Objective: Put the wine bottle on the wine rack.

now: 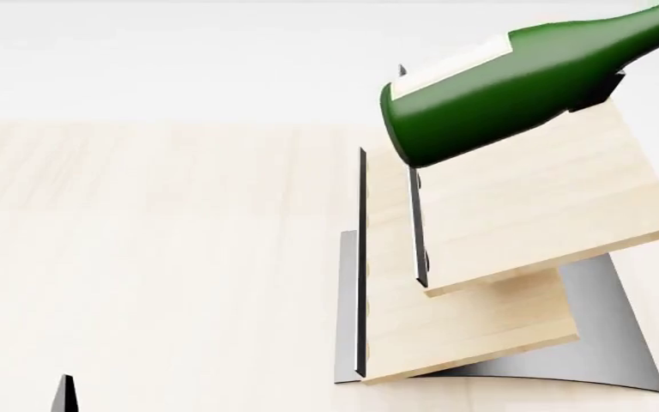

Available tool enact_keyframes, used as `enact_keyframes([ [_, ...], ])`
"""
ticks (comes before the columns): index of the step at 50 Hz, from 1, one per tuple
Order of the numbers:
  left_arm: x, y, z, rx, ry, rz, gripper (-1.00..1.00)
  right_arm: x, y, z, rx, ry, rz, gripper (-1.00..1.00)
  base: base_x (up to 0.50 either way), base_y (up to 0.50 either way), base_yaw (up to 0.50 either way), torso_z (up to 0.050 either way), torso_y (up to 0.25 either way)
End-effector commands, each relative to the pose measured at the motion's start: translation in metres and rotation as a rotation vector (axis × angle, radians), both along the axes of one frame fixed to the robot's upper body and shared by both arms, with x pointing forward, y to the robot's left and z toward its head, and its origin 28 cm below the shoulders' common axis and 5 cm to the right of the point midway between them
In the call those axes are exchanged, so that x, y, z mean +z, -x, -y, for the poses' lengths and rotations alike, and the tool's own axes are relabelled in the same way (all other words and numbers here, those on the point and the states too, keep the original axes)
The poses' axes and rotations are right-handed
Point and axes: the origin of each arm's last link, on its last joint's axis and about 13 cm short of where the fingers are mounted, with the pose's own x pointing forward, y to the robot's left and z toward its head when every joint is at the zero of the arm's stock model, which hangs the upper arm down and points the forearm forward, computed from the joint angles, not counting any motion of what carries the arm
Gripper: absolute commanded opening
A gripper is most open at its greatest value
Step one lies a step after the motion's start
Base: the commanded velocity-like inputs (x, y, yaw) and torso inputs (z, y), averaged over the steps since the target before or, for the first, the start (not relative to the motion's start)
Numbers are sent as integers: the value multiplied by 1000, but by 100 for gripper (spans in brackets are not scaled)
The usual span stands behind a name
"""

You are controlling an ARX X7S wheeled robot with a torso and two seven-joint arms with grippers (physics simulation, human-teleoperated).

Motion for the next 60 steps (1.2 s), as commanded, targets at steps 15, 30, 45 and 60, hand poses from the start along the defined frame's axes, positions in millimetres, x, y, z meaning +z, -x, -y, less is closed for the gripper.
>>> enact_keyframes([
  [15, 0, -1, 0, 1, -2, -2, 100, -7, 0, 3, -15, 14, 16, -100, 0, 0, 0, 0, 1],
  [30, -1, 0, 0, 1, -4, -3, 100, -18, -2, 5, -19, 4, 0, -100, 0, 0, 0, 0, 1],
  [45, 0, 0, 1, 0, -6, -3, 100, -27, -3, 10, -28, -10, -10, -100, 0, 0, 0, 0, 1],
  [60, -1, 0, 1, -2, -8, -4, 100, -36, -6, 8, -24, -13, -22, -100, 0, 0, 0, 1, 1],
])
